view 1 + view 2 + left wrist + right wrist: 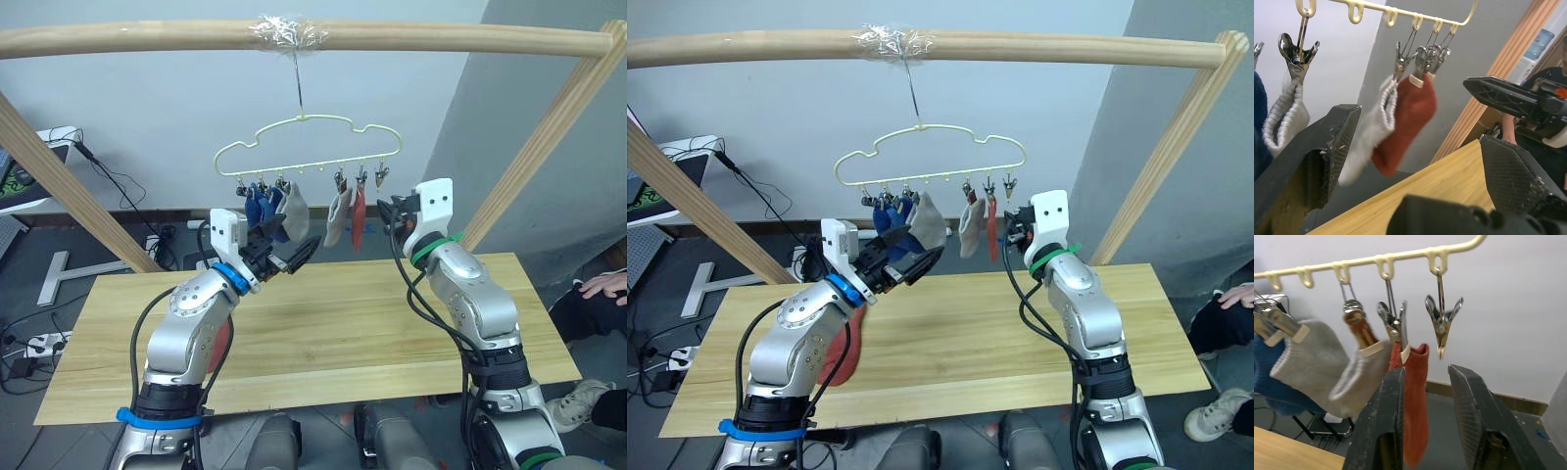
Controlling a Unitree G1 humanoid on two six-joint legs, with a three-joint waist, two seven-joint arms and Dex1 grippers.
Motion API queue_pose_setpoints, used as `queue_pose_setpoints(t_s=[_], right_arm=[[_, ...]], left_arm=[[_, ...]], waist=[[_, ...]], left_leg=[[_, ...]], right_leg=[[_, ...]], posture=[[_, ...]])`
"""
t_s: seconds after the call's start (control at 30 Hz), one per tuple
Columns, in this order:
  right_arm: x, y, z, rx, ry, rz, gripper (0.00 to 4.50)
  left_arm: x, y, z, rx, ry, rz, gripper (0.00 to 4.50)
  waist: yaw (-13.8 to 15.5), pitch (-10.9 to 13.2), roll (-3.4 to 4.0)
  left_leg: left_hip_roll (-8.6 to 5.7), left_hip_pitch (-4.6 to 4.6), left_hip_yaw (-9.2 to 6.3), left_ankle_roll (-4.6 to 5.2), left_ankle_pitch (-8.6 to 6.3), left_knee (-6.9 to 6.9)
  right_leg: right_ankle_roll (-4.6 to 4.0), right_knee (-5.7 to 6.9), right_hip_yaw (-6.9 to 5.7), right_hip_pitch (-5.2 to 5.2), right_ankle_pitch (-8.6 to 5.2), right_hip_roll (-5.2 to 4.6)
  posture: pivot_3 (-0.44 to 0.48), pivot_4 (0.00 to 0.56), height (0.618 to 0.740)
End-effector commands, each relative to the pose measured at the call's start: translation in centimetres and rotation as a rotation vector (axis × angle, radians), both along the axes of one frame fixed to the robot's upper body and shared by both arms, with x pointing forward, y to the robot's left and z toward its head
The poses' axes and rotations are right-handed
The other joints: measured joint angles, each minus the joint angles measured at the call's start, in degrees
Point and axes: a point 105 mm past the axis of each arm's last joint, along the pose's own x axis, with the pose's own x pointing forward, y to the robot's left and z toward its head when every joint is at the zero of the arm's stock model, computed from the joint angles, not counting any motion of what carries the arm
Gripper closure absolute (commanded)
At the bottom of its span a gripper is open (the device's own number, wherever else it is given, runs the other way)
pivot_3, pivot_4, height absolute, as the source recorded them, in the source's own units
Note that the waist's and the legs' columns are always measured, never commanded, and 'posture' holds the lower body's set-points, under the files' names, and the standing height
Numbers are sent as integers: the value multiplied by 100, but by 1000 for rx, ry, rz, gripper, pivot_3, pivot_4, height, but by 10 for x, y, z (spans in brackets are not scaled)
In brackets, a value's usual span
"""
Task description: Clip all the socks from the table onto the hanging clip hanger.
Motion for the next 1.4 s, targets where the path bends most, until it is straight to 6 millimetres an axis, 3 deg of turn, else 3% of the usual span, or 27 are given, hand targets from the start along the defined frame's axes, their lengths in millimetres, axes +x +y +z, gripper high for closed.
queue_pose_setpoints(t_s=[0.03,0.83,0.97,1.03,1.4], right_arm=[[2,2,17,6,-71,-3,3129],[11,2,19,18,-72,-14,3129],[12,3,20,18,-71,-17,2282],[13,2,20,13,-74,-27,1635],[19,7,25,15,-87,-32,1635]], left_arm=[[-4,-3,16,-1,-68,-10,0],[-5,-6,22,-12,-87,-18,0],[-5,-7,21,-9,-81,-18,0],[-5,-8,22,-12,-83,-19,0],[-4,-8,29,-18,-99,-23,0]], waist=[[-2,0,0],[4,0,0],[4,0,0],[4,0,0],[3,0,0]], left_leg=[[1,0,1,0,0,0],[-1,1,0,0,0,1],[0,1,1,0,0,1],[0,1,2,0,0,1],[-1,2,2,0,0,3]], right_leg=[[1,0,0,0,0,0],[-17,4,-1,1,10,-2],[-17,4,-1,1,10,-3],[-17,4,-1,0,11,-4],[-18,6,-2,0,11,-15]], posture=[[43,156,740],[51,156,740],[51,156,740],[52,162,740],[54,166,740]])
